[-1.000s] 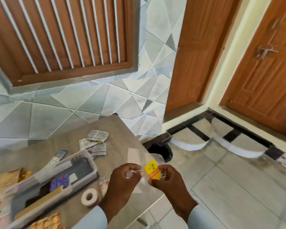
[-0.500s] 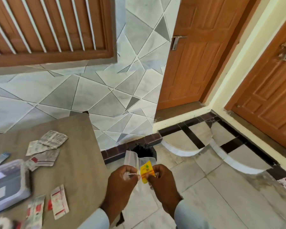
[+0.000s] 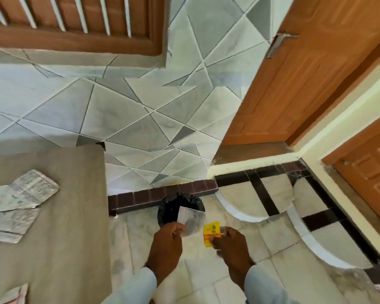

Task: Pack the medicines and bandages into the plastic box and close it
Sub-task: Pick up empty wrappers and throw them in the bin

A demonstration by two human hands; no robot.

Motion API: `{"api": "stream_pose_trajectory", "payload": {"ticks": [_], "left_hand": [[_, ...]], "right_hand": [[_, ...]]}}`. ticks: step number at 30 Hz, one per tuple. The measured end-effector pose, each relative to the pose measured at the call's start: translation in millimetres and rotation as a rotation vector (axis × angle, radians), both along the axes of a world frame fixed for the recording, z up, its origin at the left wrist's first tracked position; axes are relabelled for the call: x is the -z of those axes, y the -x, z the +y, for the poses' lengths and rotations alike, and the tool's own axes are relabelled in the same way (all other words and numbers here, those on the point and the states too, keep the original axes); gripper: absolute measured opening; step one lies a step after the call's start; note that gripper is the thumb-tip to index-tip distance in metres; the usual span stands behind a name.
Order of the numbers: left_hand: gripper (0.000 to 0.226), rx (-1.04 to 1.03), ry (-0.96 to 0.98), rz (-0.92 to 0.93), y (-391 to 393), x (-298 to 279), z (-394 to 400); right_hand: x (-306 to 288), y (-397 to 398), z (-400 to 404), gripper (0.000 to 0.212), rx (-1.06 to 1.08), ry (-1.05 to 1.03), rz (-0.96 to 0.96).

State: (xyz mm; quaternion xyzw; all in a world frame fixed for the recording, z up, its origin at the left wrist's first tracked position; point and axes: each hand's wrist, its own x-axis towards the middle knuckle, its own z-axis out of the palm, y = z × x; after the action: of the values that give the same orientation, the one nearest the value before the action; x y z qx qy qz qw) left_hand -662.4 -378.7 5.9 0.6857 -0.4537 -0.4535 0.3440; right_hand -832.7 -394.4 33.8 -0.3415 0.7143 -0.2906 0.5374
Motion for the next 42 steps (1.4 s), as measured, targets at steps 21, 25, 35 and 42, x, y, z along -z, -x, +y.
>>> {"api": "stream_pose_trajectory", "payload": {"ticks": [21, 25, 35, 42], "left_hand": [[0.049, -0.251, -0.53, -0.005, 55, 257, -227], [0.047, -0.236, -0.614, -0.016, 56, 327, -232], [0.044, -0.182, -0.706, -0.008, 34, 467, -255], [0.049, -0.186, -0.601, -0.098, 15, 458, -249]], "right_hand": [[318, 30, -277, 0.019, -0.584, -0.303, 0.393], [373, 23, -289, 0.014, -0.59, -0.331, 0.463], [521, -3, -290, 0.017, -0.513, -0.485, 0.455], [504, -2, -296, 0.047, -0.527, -0.558, 0.407]]}}
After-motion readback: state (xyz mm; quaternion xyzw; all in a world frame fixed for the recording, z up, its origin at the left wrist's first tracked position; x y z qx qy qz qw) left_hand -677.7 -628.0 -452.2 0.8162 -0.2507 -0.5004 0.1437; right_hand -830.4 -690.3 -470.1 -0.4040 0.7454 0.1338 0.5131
